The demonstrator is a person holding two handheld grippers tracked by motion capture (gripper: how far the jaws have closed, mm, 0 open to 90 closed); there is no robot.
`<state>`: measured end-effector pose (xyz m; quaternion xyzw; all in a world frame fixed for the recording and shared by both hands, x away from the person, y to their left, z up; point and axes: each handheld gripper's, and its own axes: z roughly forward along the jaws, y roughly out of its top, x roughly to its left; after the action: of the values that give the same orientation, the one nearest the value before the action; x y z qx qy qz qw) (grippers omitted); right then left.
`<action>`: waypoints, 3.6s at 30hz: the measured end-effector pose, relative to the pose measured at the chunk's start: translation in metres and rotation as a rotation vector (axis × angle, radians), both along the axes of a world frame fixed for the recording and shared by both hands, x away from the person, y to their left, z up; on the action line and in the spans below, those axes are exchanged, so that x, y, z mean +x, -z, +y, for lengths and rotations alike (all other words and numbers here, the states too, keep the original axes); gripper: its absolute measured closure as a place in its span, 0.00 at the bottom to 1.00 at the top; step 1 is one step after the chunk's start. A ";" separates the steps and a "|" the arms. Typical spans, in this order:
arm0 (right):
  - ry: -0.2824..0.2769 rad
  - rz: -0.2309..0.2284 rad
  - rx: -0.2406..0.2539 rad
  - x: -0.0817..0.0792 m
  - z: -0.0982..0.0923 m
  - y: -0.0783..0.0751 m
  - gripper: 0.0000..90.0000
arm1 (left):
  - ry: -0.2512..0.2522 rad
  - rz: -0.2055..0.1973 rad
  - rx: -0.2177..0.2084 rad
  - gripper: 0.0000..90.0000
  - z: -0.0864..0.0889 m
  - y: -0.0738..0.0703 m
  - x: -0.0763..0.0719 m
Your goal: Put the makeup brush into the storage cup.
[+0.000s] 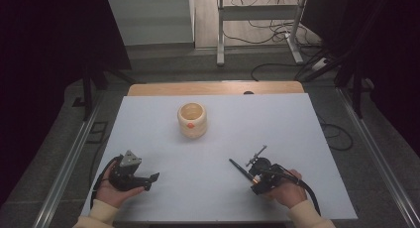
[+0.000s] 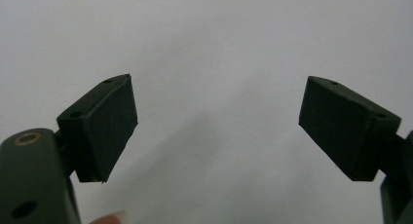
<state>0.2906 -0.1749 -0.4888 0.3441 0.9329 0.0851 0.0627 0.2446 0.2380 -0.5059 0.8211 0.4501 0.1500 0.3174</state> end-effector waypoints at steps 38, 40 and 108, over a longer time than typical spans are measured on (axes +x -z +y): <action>0.037 0.076 -0.032 0.014 0.000 0.002 0.86 | -0.009 -0.001 -0.002 0.16 0.001 0.000 0.000; 0.035 0.076 -0.033 0.014 0.000 0.002 0.86 | -0.009 -0.001 -0.003 0.16 0.001 0.000 0.000; -0.126 -0.119 0.128 0.024 0.024 -0.069 0.87 | -0.026 -0.031 -0.006 0.16 0.000 -0.003 0.000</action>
<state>0.3141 -0.1509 -0.4194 0.2825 0.9399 0.1688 0.0905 0.2447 0.2377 -0.5029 0.8117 0.4564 0.1656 0.3248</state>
